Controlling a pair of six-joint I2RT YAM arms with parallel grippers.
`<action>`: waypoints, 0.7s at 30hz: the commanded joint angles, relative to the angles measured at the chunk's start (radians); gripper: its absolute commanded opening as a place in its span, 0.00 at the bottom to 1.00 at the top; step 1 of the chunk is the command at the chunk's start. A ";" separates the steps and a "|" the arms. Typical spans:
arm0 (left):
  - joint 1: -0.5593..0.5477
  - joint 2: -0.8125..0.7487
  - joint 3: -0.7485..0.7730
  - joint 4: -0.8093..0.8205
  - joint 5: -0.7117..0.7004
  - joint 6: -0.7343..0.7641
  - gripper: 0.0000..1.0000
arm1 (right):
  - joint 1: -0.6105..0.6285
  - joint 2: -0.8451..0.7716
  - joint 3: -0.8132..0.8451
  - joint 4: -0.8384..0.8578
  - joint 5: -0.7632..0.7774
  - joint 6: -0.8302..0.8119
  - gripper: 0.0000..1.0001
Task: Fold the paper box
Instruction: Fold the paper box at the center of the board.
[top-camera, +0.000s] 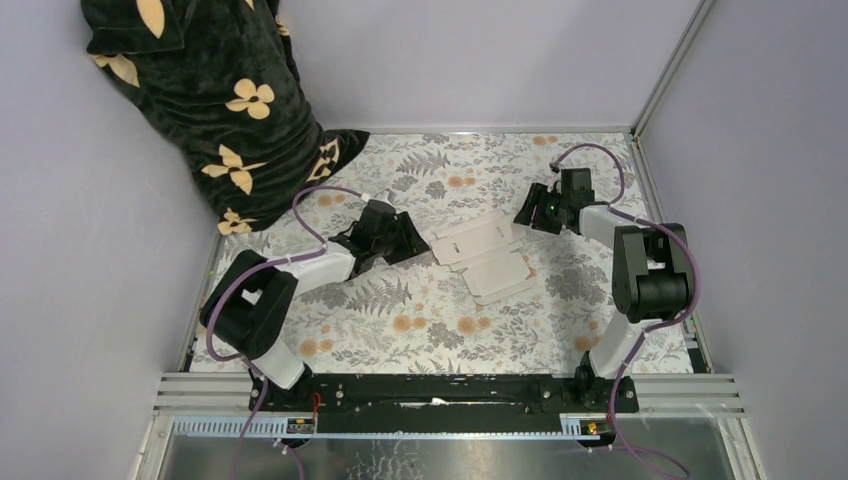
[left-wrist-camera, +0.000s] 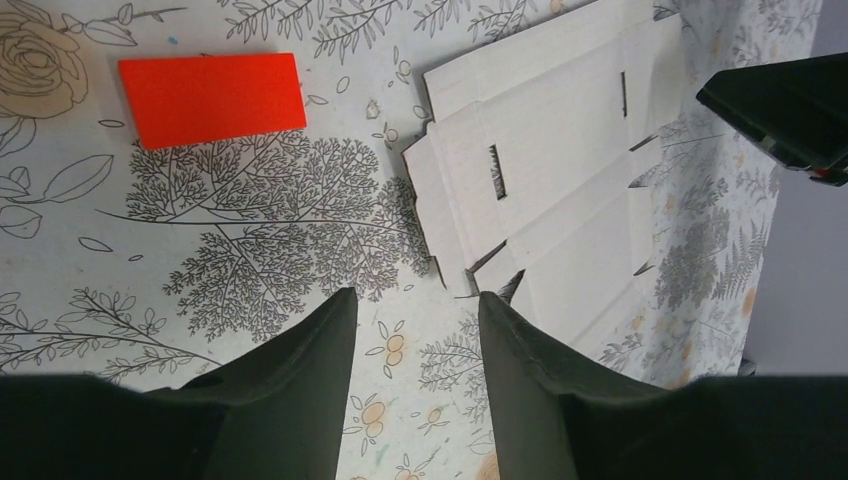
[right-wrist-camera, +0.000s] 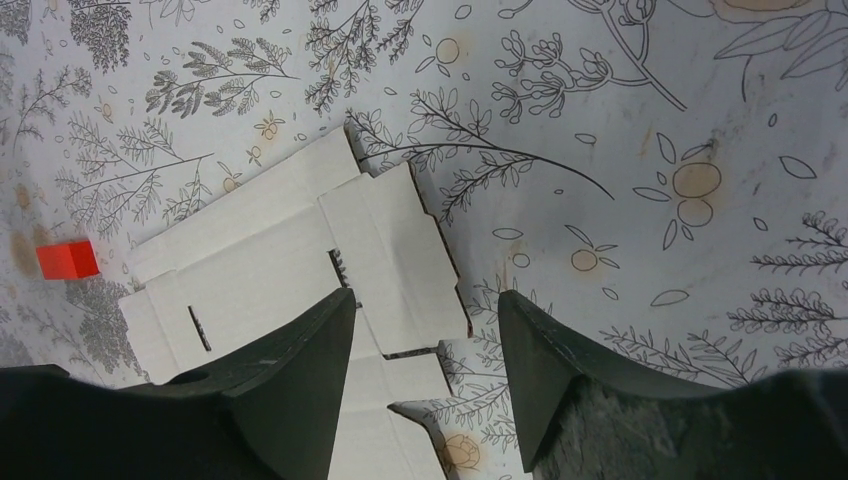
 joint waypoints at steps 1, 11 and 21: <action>-0.011 0.032 -0.005 0.029 -0.010 0.000 0.54 | -0.001 0.029 0.052 0.038 -0.037 -0.012 0.62; -0.020 0.151 0.043 0.070 0.009 -0.013 0.72 | -0.001 0.073 0.095 0.033 -0.037 -0.011 0.58; -0.050 0.238 0.126 0.087 0.021 -0.027 0.73 | 0.006 0.105 0.093 0.039 -0.052 -0.011 0.55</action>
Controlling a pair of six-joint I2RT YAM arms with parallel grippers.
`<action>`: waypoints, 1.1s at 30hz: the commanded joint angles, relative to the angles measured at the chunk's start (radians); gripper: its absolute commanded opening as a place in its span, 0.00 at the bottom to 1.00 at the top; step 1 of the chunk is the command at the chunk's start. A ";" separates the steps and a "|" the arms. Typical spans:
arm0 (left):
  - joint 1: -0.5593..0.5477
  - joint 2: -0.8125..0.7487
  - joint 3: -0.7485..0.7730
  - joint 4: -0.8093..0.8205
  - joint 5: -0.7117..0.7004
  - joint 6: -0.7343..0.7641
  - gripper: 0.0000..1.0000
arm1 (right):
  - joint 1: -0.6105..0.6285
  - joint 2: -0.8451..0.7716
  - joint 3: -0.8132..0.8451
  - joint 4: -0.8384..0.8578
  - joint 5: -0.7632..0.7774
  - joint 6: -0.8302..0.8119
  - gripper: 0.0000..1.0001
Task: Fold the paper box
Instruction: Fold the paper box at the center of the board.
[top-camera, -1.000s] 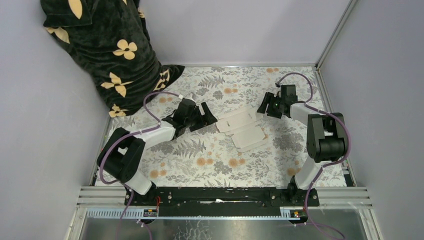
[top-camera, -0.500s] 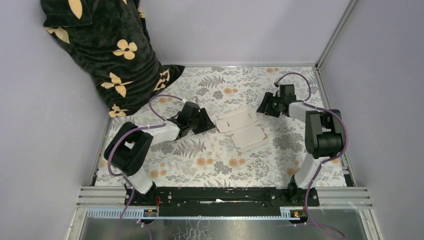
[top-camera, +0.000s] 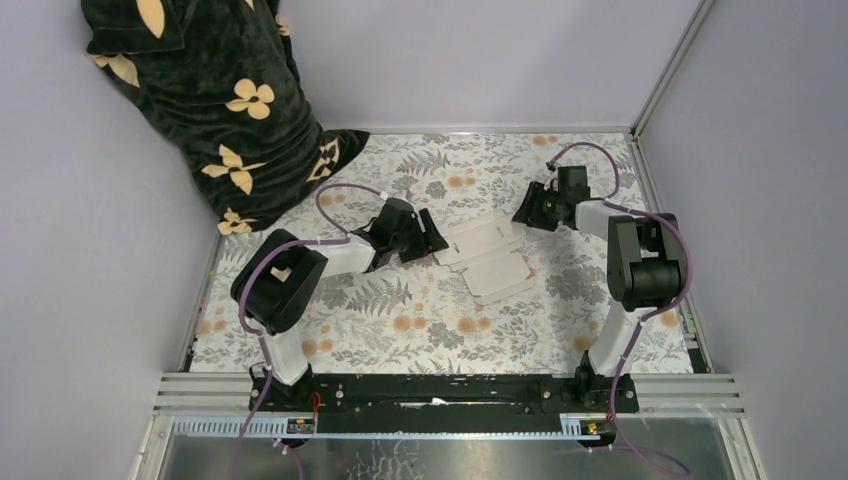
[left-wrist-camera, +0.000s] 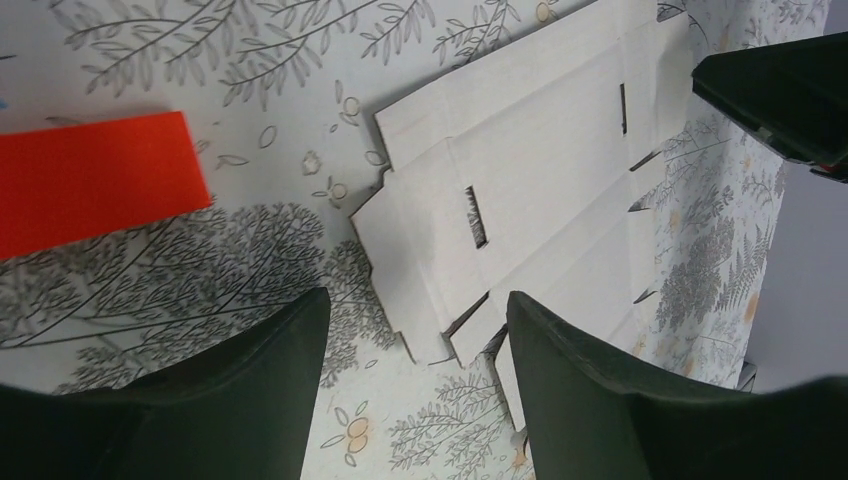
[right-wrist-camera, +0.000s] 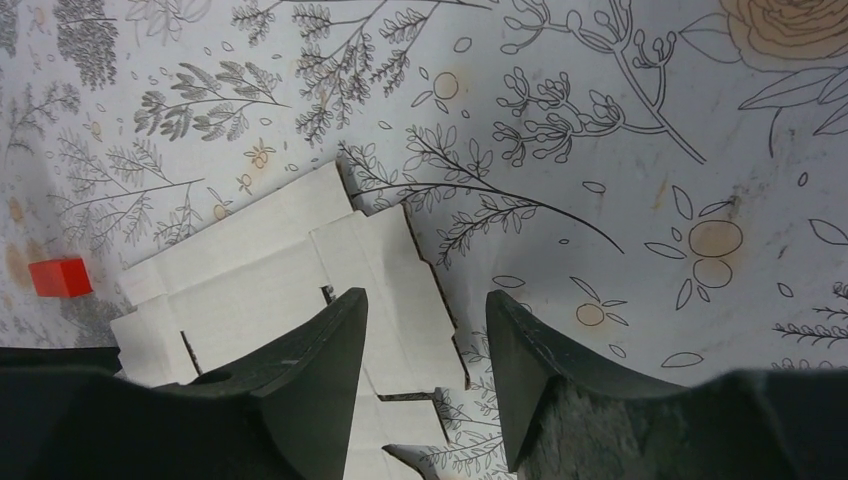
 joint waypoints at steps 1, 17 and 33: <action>-0.021 0.049 0.040 -0.002 0.005 -0.004 0.73 | 0.009 0.017 0.030 0.018 -0.027 -0.010 0.54; -0.037 0.060 0.100 -0.056 -0.035 0.027 0.52 | 0.104 -0.062 -0.035 -0.016 0.056 -0.016 0.30; -0.059 0.078 0.228 -0.222 -0.124 0.098 0.35 | 0.186 -0.203 -0.143 -0.074 0.159 -0.040 0.18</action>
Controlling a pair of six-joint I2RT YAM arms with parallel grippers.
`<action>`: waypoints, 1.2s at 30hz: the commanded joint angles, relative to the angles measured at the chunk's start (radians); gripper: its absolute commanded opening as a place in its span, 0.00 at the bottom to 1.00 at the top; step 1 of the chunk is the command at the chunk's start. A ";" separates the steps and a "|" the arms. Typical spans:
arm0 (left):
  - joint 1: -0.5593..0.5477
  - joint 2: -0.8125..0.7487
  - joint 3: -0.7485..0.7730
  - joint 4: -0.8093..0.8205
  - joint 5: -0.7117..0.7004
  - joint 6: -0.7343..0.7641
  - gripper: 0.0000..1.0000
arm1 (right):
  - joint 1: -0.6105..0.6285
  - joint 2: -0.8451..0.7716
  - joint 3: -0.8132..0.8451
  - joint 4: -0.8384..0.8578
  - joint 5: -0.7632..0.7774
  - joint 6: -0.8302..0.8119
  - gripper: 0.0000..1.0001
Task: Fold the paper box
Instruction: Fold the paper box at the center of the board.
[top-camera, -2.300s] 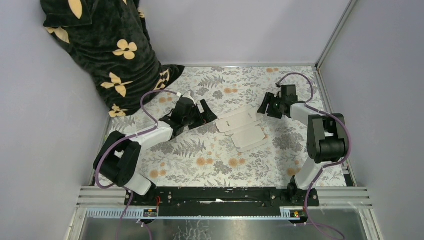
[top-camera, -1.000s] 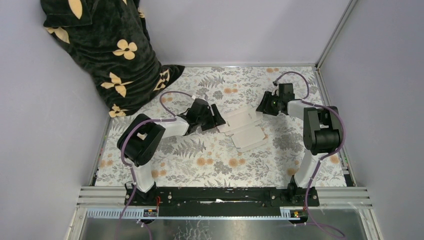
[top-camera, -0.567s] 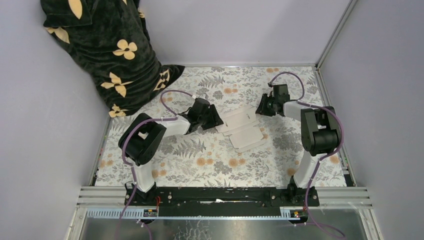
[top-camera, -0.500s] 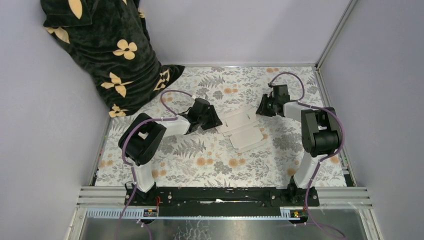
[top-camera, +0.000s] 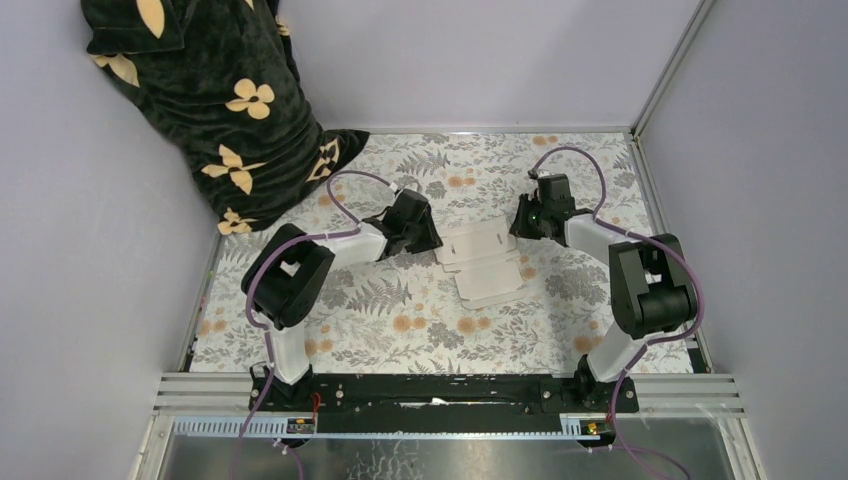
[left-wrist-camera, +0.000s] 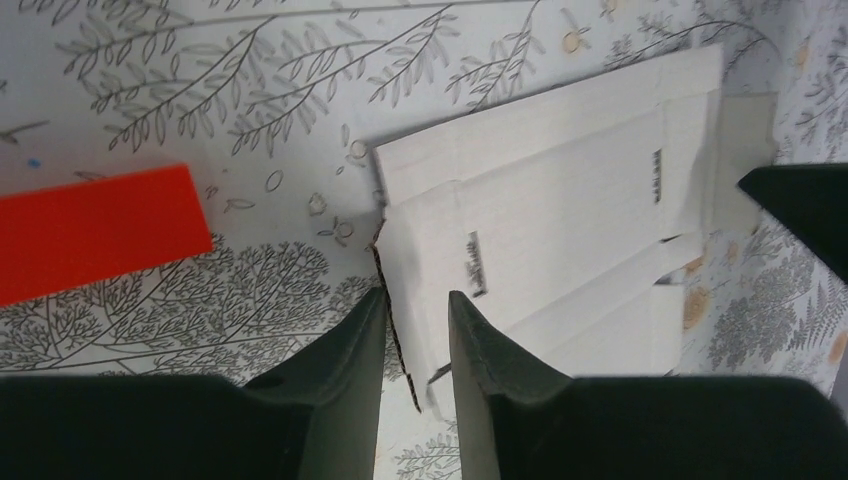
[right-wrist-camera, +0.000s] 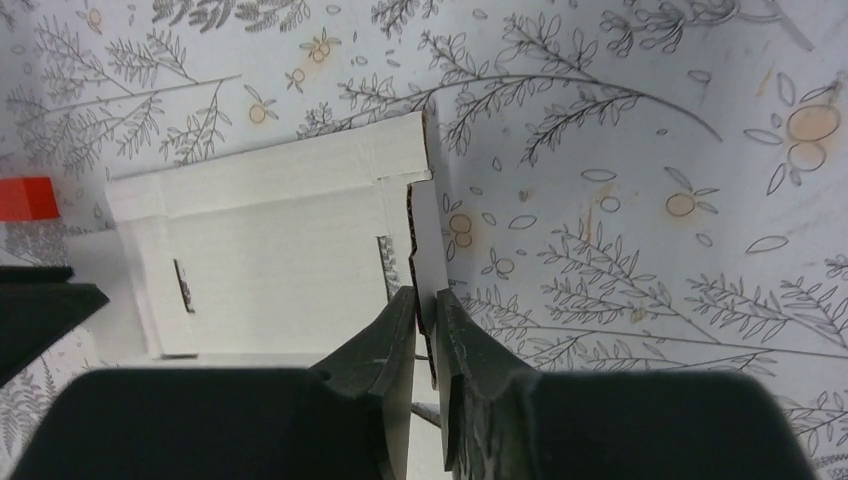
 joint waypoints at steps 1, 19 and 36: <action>-0.027 0.015 0.088 -0.066 -0.046 0.048 0.35 | 0.049 -0.042 -0.025 -0.059 0.012 -0.010 0.18; -0.091 0.084 0.249 -0.232 -0.130 0.129 0.35 | 0.148 -0.096 -0.017 -0.099 0.071 -0.002 0.14; -0.095 0.088 0.216 -0.196 -0.109 0.121 0.35 | 0.195 -0.105 0.038 -0.132 0.086 0.008 0.13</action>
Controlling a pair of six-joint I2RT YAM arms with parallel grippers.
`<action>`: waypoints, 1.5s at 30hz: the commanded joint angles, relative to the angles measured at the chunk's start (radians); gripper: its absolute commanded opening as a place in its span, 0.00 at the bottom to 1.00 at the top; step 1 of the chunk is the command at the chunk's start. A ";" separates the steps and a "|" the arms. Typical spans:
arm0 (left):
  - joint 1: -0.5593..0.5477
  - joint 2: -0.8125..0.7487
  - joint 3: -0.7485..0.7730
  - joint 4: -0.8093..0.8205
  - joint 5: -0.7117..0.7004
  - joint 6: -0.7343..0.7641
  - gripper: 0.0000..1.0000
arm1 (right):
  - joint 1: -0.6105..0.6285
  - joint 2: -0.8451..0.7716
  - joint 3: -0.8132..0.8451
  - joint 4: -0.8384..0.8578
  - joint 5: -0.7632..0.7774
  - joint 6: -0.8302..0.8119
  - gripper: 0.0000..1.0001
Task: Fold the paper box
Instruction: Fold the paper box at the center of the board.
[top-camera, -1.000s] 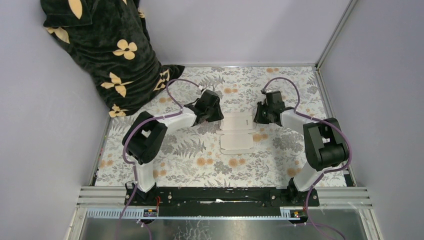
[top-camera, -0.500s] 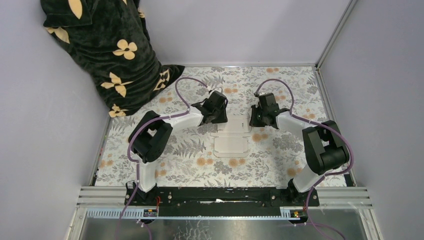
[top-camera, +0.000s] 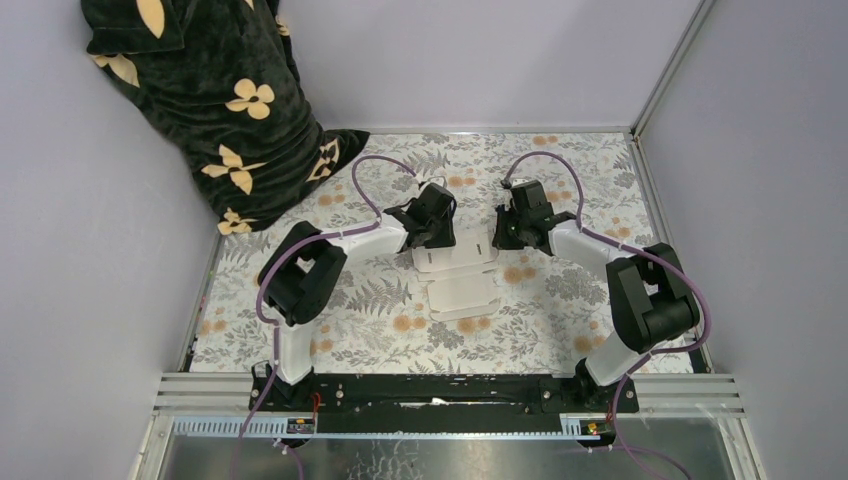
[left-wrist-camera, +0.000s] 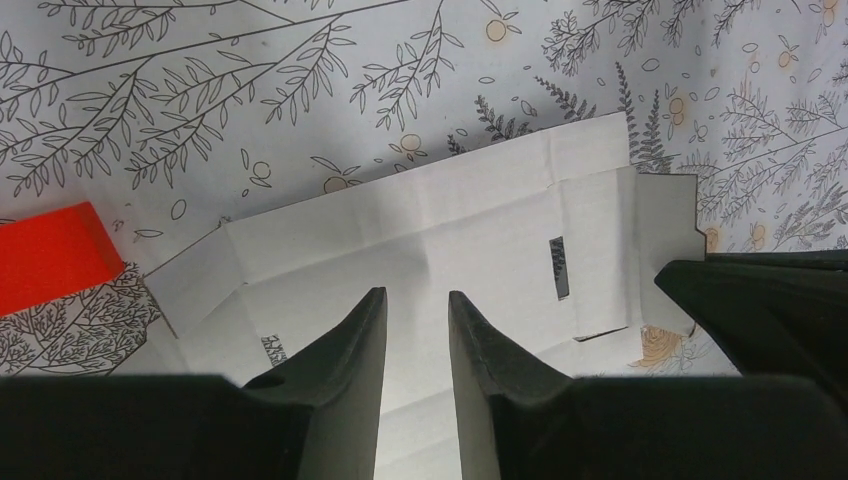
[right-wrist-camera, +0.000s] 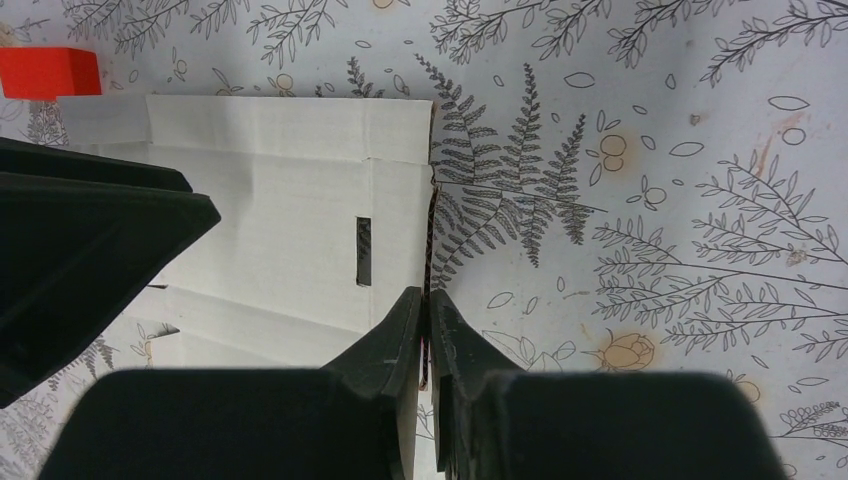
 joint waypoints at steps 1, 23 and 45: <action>-0.006 0.014 -0.012 0.014 0.009 0.012 0.35 | 0.029 -0.032 0.046 -0.014 0.016 0.009 0.13; -0.073 0.164 0.047 0.011 0.007 0.003 0.34 | 0.104 -0.021 0.074 -0.042 0.046 0.005 0.11; -0.081 0.183 0.051 0.008 0.004 0.003 0.33 | 0.213 0.056 0.126 -0.025 0.026 0.031 0.11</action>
